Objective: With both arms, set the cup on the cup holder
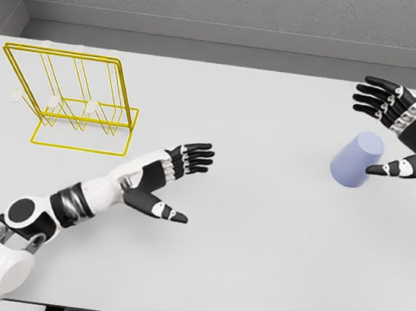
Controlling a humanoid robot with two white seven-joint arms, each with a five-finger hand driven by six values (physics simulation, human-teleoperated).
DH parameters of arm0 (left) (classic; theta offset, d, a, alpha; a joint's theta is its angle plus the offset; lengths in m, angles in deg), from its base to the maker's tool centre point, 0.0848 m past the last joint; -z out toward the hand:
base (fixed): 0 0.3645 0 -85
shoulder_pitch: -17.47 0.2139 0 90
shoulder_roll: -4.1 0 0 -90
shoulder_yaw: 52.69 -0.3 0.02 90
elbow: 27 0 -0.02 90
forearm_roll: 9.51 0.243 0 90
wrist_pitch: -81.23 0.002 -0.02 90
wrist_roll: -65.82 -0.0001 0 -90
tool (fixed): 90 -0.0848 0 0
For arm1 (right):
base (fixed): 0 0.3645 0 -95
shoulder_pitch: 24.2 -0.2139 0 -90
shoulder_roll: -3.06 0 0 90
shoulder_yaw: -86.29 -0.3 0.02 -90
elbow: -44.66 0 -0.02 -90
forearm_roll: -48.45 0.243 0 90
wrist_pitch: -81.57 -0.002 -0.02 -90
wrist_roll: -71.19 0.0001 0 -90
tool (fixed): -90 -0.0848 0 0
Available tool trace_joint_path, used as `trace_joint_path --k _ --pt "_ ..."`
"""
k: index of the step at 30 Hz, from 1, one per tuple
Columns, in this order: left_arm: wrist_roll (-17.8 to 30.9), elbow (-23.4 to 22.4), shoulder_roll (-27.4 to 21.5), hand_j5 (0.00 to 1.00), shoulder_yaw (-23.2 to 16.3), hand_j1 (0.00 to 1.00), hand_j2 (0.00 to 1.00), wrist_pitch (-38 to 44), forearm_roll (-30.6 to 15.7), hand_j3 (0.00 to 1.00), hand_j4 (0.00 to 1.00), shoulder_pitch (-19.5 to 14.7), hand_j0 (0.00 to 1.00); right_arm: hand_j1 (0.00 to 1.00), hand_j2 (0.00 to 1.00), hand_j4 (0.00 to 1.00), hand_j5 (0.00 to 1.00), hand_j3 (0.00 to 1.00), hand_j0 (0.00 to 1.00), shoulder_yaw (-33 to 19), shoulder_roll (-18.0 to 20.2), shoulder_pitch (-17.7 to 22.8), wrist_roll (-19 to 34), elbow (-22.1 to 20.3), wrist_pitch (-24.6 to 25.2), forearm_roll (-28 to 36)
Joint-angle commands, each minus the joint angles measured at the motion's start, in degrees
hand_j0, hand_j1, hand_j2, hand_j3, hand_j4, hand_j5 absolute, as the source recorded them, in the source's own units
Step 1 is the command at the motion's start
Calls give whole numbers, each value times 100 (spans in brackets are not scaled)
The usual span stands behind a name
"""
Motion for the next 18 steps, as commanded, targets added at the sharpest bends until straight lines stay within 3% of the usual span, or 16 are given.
trace_joint_path --k 1,9,15,18 --pt "1 -16 76 100 -15 100 100 -64 223 100 100 0 100 100 100 100 100 100 100 -2 9 0 -1 -13 -9 39" --pt "1 -631 216 100 29 100 100 -29 214 100 100 -281 100 100 100 100 100 100 100 -63 62 -26 -1 593 -9 30" --pt "1 -657 296 100 29 100 100 -29 223 100 100 -290 100 100 100 100 100 100 100 -90 -70 53 -1 1173 -9 47" --pt "1 -657 296 100 29 100 100 -29 223 100 100 -290 100 100 100 100 100 100 100 -90 -369 70 -1 1516 -1 39"
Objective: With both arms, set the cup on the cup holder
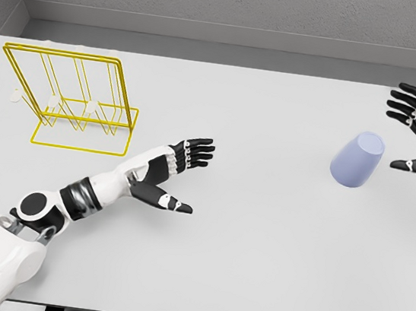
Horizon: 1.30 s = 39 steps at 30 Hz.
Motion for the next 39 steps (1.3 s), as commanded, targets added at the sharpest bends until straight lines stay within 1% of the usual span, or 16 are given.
trace_joint_path --k 1,2,3,4,5,6,7,10,21,23,27,30,31,35,39 --pt "1 -6 8 100 0 100 100 1 -35 100 100 0 100 100 100 100 100 100 100 -7 -145 0 0 276 5 34" --pt "1 -6 8 100 0 100 100 1 -35 100 100 0 100 100 100 100 100 100 100 -7 -223 0 0 293 5 34" --pt "1 -6 8 100 0 100 100 1 -35 100 100 0 100 100 100 100 100 100 100 -7 -390 9 0 372 5 26" --pt "1 -14 8 100 0 100 100 1 -35 100 100 0 100 100 100 100 100 100 100 -7 -522 9 0 530 5 17" --pt "1 -58 17 100 0 100 100 1 -35 100 100 -9 100 100 100 100 100 100 100 -7 -602 9 0 689 -3 -97" --pt "1 -67 8 100 0 100 100 1 -35 100 100 -9 100 100 100 100 100 100 100 -16 -698 9 0 794 -3 -378" --pt "1 -85 17 100 0 100 100 1 -35 100 100 -9 100 100 100 100 100 100 100 -25 -830 0 0 908 -3 -458" --pt "1 -94 17 100 9 100 100 1 -35 100 100 -9 100 100 100 100 100 100 100 -25 -830 -9 0 1049 -3 -458" --pt "1 -94 17 100 1 100 100 -8 -35 100 100 0 100 100 100 100 100 100 100 -33 -813 -53 0 1084 -3 -423" --pt "1 -94 17 100 9 100 100 1 -35 100 100 0 100 100 100 100 100 100 100 -270 -830 -9 0 1084 -3 -431" --pt "1 -94 8 100 9 100 100 0 -35 100 100 0 100 100 100 100 100 100 100 -262 -830 18 0 1084 5 -431" --pt "1 -94 8 100 9 100 100 1 -35 100 100 0 100 100 100 100 100 100 100 -262 -856 61 0 1357 -3 -440" --pt "1 -94 8 100 9 100 100 1 -35 100 100 0 100 100 100 100 100 100 100 -262 -971 62 0 1471 -3 -440" --pt "1 -94 8 100 9 100 100 1 -35 100 100 0 100 100 100 100 100 100 100 -244 -1138 62 0 1814 5 -449" --pt "1 -146 17 100 9 100 100 1 -35 100 100 -9 100 100 100 100 100 100 100 -192 -1234 79 0 1831 5 -458"
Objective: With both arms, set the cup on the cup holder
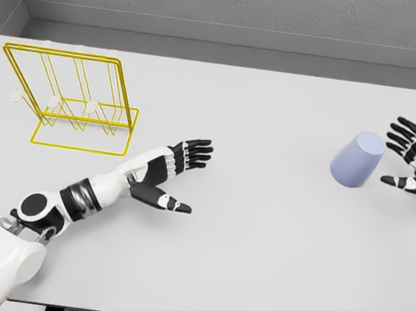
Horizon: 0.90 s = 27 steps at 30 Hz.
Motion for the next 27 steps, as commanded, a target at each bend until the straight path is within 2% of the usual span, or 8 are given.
trace_joint_path --k 1,5,13,27 --pt "1 -20 3 100 0 100 100 0 -36 100 100 0 100 100 100 100 100 100 100 20 -47 0 1 48 -7 31" --pt "1 -29 3 100 0 100 100 0 -36 100 100 0 100 100 100 100 100 100 100 -6 -135 0 1 153 -16 -250" --pt "1 -37 3 100 0 100 100 0 -36 100 100 0 100 100 100 100 100 100 100 -15 -161 0 1 162 -16 -417" --pt "1 -37 3 100 0 100 100 0 -36 100 100 0 100 100 100 100 100 100 100 -24 -469 -123 1 233 -16 -611"
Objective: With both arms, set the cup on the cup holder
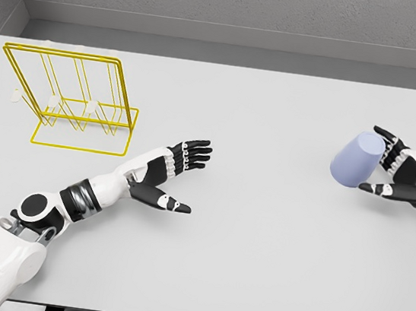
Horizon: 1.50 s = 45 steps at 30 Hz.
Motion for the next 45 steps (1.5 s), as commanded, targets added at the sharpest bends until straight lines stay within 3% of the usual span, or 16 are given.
trace_joint_path --k 1,25,28,31,34,45 --pt "1 4 -2 100 0 100 100 3 -28 100 100 0 100 100 100 100 100 100 100 2 -23 0 1 14 1 0" --pt "1 4 -2 100 0 100 100 -6 -28 100 100 -9 100 100 100 100 100 100 100 29 -330 -185 1 58 10 -202" --pt "1 4 -2 100 0 100 100 -6 -28 100 100 -9 100 94 94 94 94 94 94 37 -339 -185 1 67 10 -203" --pt "1 4 -2 100 0 100 100 -6 -28 100 100 -26 100 78 78 78 78 78 78 29 -339 -193 1 67 10 -203" --pt "1 4 -2 100 0 100 100 -6 -37 100 100 -26 100 72 72 72 72 72 72 29 -339 -185 1 67 10 -202" --pt "1 -4 -2 100 0 100 100 -15 -28 100 100 -35 100 70 70 70 70 70 70 2 -304 -431 1 40 1 -203"
